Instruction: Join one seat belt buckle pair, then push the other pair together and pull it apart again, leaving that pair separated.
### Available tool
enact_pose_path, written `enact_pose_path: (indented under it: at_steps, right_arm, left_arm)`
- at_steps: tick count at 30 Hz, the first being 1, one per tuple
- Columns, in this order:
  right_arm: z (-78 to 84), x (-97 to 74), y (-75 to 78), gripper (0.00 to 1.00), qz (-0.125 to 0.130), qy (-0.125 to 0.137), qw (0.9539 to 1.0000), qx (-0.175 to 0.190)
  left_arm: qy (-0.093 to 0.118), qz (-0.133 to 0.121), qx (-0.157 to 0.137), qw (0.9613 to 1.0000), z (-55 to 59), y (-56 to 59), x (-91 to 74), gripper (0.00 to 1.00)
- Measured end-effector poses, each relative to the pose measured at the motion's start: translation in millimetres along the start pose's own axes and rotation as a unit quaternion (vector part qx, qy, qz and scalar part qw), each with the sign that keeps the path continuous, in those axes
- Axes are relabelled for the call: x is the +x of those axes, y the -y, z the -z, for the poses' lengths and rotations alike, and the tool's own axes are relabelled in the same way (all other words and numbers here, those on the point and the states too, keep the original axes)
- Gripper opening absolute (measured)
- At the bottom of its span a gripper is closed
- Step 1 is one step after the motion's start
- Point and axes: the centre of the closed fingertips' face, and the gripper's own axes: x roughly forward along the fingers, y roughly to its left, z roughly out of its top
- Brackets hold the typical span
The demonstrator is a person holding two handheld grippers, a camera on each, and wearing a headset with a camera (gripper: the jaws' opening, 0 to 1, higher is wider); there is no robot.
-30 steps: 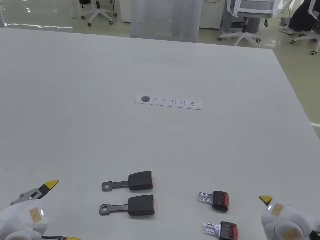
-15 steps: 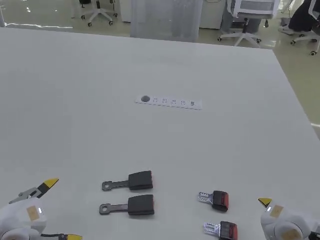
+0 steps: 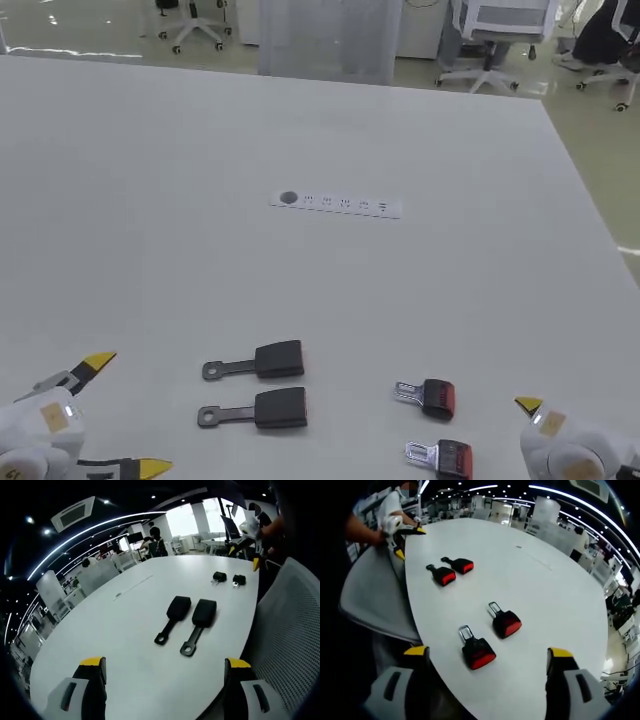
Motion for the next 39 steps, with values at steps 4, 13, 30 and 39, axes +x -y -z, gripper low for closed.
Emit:
enact_pose_path:
  at_steps: [4,13,30,39]
  right_arm:
    - [1.5,-1.7,1.2,0.99,0.006,-0.001,1.0000,-0.002]
    - [-0.7,-5.3,0.6,0.99,0.007,0.000,1.0000,-0.001]
    - [-0.2,-6.3,-4.5,0.97,-0.001,-0.005,1.0000,0.000]
    - [-6.2,-4.4,-1.3,0.95,0.002,0.001,0.9999,0.010]
  left_arm:
    - [-0.006,0.002,0.005,1.0000,1.2,1.2,-0.2,1.00]
    - [-0.009,0.001,0.003,1.0000,1.7,0.2,-1.4,0.98]
    - [-0.002,-0.003,0.000,1.0000,-0.5,-1.7,-2.5,0.98]
    - [-0.001,0.005,-0.001,1.0000,-1.6,0.6,-2.1,0.98]
